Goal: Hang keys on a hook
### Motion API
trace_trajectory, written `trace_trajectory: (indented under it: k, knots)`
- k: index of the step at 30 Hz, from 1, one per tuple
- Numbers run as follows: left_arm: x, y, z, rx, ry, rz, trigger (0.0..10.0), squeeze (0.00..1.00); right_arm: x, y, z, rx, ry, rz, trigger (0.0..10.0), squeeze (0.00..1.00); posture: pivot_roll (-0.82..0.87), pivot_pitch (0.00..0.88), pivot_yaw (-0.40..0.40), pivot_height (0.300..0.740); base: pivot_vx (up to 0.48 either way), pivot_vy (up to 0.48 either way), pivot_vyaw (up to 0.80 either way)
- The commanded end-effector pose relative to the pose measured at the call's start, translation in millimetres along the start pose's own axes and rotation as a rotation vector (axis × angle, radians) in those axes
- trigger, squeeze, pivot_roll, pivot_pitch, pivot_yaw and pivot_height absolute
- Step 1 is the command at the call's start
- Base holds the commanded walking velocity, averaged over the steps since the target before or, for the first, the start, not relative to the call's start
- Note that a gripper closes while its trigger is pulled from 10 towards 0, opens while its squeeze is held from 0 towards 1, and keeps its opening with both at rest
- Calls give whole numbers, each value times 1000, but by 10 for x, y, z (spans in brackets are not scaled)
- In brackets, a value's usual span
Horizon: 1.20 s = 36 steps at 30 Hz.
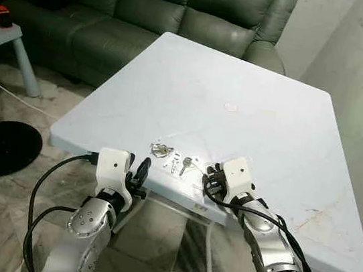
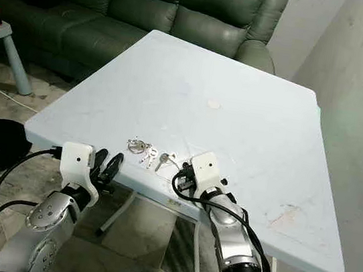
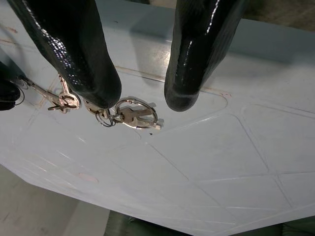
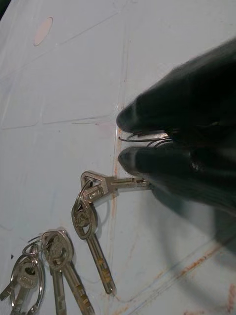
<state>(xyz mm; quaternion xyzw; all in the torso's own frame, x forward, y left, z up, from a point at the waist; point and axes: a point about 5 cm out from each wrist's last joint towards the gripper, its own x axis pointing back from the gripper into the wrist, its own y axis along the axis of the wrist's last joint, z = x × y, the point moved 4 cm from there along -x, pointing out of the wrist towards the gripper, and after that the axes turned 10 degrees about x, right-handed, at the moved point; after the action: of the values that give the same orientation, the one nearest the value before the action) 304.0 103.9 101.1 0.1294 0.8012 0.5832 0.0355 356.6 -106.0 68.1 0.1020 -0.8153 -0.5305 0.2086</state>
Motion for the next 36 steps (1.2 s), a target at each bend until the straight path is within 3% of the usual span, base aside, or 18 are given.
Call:
trace_trajectory:
  k: [1, 4, 5, 8, 9, 10, 17, 18, 20, 23, 24, 36]
  knots:
    - [3, 42, -78, -4, -23, -12, 10000, 0, -12, 8, -55, 16, -15, 4, 0, 0, 193, 24, -145, 740, 0, 0, 0]
    - [-2, 48, -82, -2, -25, -14, 10000, 0, -17, 9, -68, 21, -19, 4, 196, 0, 194, 18, -144, 740, 0, 0, 0]
    - [-4, 46, -84, -1, -26, -14, 10000, 0, -20, 6, -76, 26, -21, 7, 4314, 0, 195, 15, -144, 740, 0, 0, 0]
    - [-7, 45, -88, -1, -27, -14, 10000, 0, -24, 4, -81, 28, -22, 9, 5059, 0, 195, 15, -144, 740, 0, 0, 0]
    - [-8, 45, -92, -1, -28, -15, 10000, 0, -27, 1, -82, 32, -23, 12, 8941, 0, 196, 11, -144, 740, 0, 0, 0]
    - [-8, 45, -96, -1, -29, -15, 10000, 0, -35, -7, -81, 37, -20, 20, 10000, 0, 196, 11, -144, 740, 0, 0, 0]
    - [-14, 46, -110, -1, -34, -17, 10000, 0, -58, 17, -72, 71, -12, 8, 10000, 0, 200, 3, -145, 740, 0, 0, 0]
    - [-15, 47, -112, -1, -35, -17, 10000, 0, -58, 11, -69, -24, 1, -1, 10000, 1000, 203, 0, -145, 740, 0, 0, 0]
    - [-16, 48, -113, -3, -36, -18, 10000, 0, -63, 1, -105, -100, -13, 5, 10000, 1000, 203, 0, -145, 740, 0, 0, 0]
    - [-17, 50, -112, -2, -37, -18, 10000, 0, -68, 16, -120, 4, -17, 12, 10000, 1000, 203, 0, -145, 740, 0, 0, 0]
    - [-17, 50, -113, -3, -37, -19, 10000, 0, -68, 18, -106, 14, -7, 8, 10000, 0, 203, 0, -145, 740, 0, 0, 0]
    - [-31, 47, -123, 2, -43, -18, 10000, 0, -20, 10, -149, 38, 49, -30, 10000, 0, 198, 0, -146, 740, 0, 0, 0]
